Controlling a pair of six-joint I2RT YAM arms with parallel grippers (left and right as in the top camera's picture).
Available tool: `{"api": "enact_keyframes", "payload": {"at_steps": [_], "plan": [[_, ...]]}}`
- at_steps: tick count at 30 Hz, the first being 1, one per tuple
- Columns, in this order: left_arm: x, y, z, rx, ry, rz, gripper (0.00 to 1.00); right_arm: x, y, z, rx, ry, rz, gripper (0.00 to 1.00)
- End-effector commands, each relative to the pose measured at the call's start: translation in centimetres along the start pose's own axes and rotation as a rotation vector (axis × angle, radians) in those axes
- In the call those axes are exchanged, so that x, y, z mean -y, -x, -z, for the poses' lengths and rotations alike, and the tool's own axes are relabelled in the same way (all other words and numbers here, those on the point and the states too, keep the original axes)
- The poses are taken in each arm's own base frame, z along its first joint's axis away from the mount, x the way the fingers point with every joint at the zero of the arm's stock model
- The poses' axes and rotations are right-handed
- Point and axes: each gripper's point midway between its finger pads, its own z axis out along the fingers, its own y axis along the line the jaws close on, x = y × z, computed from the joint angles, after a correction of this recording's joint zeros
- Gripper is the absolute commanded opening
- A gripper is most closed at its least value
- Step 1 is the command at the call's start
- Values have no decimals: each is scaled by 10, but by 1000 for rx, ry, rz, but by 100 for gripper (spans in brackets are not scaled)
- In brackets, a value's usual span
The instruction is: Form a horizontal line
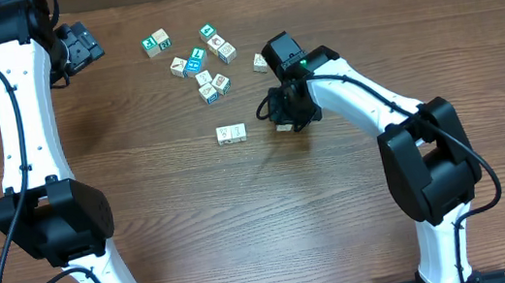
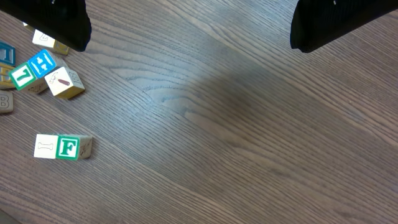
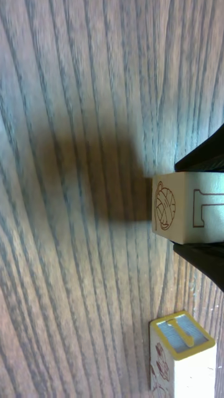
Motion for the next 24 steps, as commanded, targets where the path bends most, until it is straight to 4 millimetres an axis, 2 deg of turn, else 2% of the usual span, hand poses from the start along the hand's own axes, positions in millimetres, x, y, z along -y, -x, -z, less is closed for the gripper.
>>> {"api": "enact_keyframes", "payload": {"at_steps": [1, 24], "plan": [[-1, 4, 8, 22, 0, -16, 99, -14, 14, 26, 67, 48, 22, 22], [-1, 4, 8, 22, 0, -17, 100, -11, 16, 23, 75, 31, 25, 22]]}}
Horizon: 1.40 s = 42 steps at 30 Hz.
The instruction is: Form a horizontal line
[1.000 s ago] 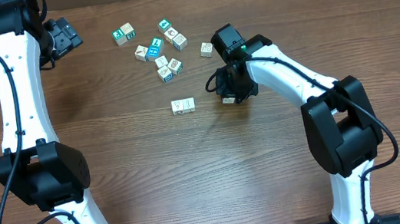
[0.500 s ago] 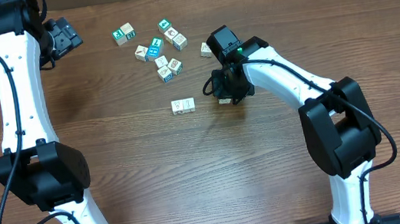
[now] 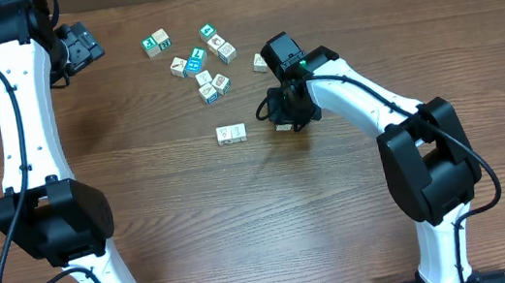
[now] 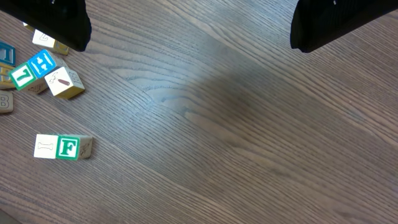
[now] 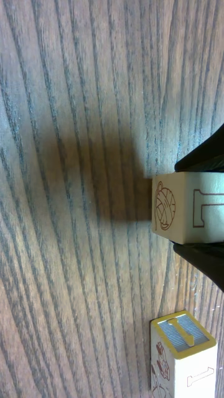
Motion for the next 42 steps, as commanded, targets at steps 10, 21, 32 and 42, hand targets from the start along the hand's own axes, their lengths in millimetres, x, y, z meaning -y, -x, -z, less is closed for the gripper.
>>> {"api": "enact_keyframes", "payload": {"at_steps": [10, 21, 32, 42], "plan": [[-1, 4, 8, 22, 0, -16, 100, -8, 11, 11, 71, 32, 43, 22], [-1, 4, 8, 22, 0, -16, 100, -8, 12, 11, 76, 35, 43, 22], [-1, 4, 8, 22, 0, -17, 100, -8, 12, 11, 77, 35, 43, 23], [-1, 4, 8, 22, 0, -17, 100, -9, 12, 11, 78, 36, 43, 23]]}}
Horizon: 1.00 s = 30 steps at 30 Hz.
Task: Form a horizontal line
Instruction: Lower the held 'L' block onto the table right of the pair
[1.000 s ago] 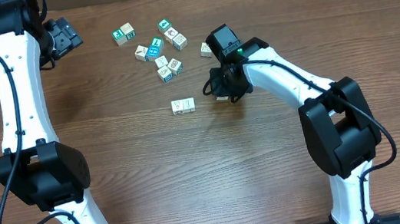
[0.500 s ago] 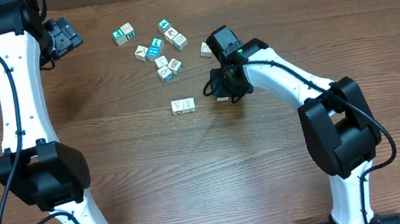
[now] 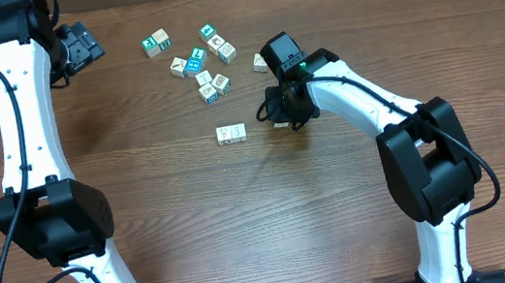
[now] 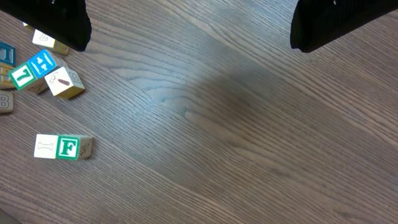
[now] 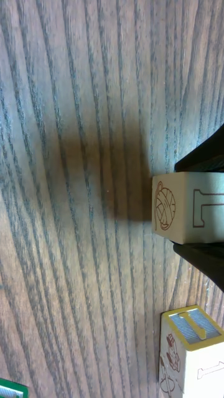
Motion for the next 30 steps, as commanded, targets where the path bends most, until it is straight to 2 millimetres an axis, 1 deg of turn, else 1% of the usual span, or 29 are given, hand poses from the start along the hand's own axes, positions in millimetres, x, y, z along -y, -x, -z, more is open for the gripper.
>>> {"api": "enact_keyframes", "payload": {"at_steps": [1, 25, 30], "plan": [[-1, 4, 8, 22, 0, -16, 99, -4, 5, 15, 39, 12, 14, 23], [-1, 4, 8, 22, 1, -16, 100, -6, 7, 12, 47, 18, 13, 22], [-1, 4, 8, 22, 1, -16, 100, -11, 5, 11, 54, 13, 30, 22]]}}
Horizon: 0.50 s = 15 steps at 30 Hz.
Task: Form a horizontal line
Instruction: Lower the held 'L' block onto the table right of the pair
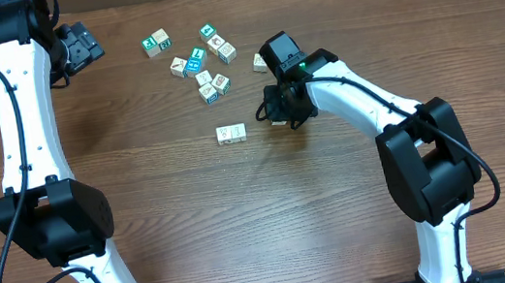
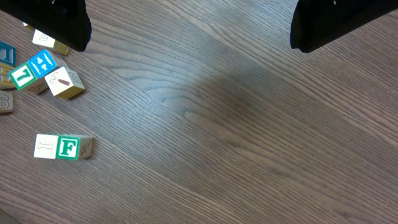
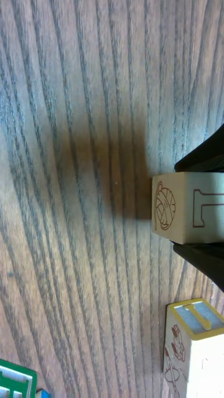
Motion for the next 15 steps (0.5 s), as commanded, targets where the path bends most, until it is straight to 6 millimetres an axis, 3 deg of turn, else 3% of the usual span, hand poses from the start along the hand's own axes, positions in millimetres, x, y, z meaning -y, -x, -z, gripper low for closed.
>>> {"api": "enact_keyframes", "payload": {"at_steps": [1, 15], "plan": [[-1, 4, 8, 22, 1, -16, 99, -8, 0, 11, 36, -1, 28, 22], [-1, 4, 8, 22, 1, -16, 99, -19, -4, 10, 61, -31, 70, 22]]}}
